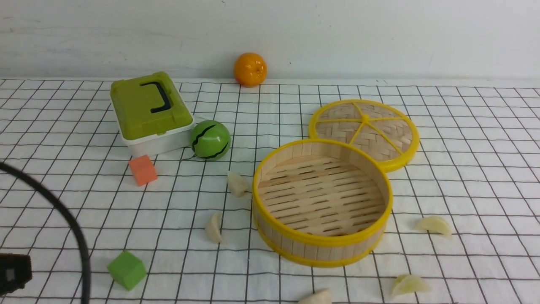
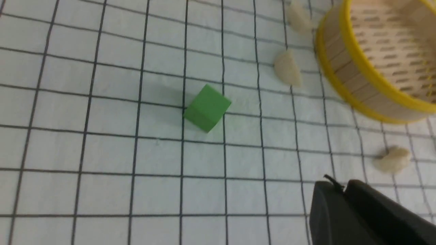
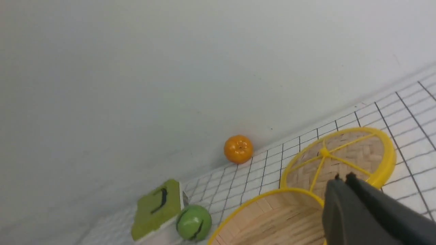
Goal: Put the dumplings into the steamer on the table with the white tablecloth.
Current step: 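Reach for and grasp a dumpling on the table with the left gripper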
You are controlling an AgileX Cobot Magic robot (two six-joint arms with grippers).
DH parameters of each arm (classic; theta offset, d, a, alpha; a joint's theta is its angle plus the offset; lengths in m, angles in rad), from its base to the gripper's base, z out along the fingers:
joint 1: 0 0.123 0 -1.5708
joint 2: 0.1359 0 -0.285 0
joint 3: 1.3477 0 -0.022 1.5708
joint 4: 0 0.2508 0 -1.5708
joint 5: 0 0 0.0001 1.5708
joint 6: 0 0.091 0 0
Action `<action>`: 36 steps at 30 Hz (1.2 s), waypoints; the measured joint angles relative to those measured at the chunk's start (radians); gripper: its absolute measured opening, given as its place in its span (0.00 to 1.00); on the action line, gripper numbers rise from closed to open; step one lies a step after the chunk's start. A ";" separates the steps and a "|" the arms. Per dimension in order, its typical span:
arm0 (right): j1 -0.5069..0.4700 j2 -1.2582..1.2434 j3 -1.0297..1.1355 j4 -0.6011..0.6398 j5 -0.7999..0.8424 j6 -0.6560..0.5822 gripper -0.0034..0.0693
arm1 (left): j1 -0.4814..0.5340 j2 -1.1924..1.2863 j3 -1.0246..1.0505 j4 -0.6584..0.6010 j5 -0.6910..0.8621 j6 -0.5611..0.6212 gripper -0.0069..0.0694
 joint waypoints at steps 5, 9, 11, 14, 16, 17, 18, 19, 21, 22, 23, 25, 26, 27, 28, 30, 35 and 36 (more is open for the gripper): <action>0.000 0.275 -0.225 -0.075 0.274 -0.167 0.02 | -0.183 0.252 -0.146 0.159 0.147 -0.023 0.08; 0.000 0.453 -0.355 -0.172 0.478 -0.180 0.02 | -0.279 0.403 -0.251 0.252 0.171 -0.103 0.08; 0.000 0.560 -0.431 -0.249 0.626 -0.174 0.02 | -0.317 0.513 -0.328 0.302 0.169 -0.144 0.10; 0.000 0.663 -0.492 -0.314 0.722 -0.144 0.03 | -0.333 0.638 -0.439 0.318 0.141 -0.176 0.15; 0.000 0.683 -0.513 -0.323 0.747 -0.122 0.04 | -0.333 0.719 -0.513 0.312 0.112 -0.184 0.21; 0.000 0.684 -0.518 -0.325 0.755 -0.115 0.04 | -0.333 0.752 -0.551 0.307 0.101 -0.186 0.24; 0.004 0.684 -0.521 -0.330 0.761 -0.109 0.04 | -0.333 0.793 -0.589 0.298 0.094 -0.186 0.30; 0.013 0.680 -0.522 -0.339 0.769 -0.096 0.04 | -0.333 0.842 -0.626 0.286 0.089 -0.187 0.35; 0.024 0.676 -0.522 -0.349 0.779 -0.083 0.04 | -0.333 0.883 -0.664 0.277 0.086 -0.187 0.41; 0.047 0.667 -0.522 -0.371 0.805 -0.056 0.04 | -0.333 0.948 -0.730 0.268 0.082 -0.189 0.51; 0.058 0.663 -0.522 -0.385 0.823 -0.041 0.04 | -0.333 0.989 -0.758 0.265 0.081 -0.189 0.55; 0.073 0.658 -0.522 -0.412 0.856 -0.019 0.04 | -0.333 1.037 -0.806 0.265 0.081 -0.193 0.62; 0.089 0.652 -0.522 -0.450 0.906 0.010 0.04 | -0.333 1.101 -0.853 0.265 0.083 -0.203 0.67; 0.095 0.649 -0.522 -0.475 0.927 0.027 0.04 | -0.333 1.139 -0.878 0.265 0.083 -0.208 0.70; 0.099 0.645 -0.522 -0.498 0.938 0.045 0.04 | -0.333 1.177 -0.902 0.265 0.083 -0.217 0.72; 0.100 0.637 -0.522 -0.537 0.947 0.072 0.04 | -0.333 1.242 -0.940 0.265 0.083 -0.240 0.74; 0.100 0.591 -0.522 -0.584 0.952 0.094 0.04 | -0.301 1.412 -1.040 0.207 0.055 -0.306 0.75; 0.100 0.581 -0.522 -0.585 0.953 0.094 0.04 | -0.284 1.442 -1.054 0.194 0.041 -0.321 0.75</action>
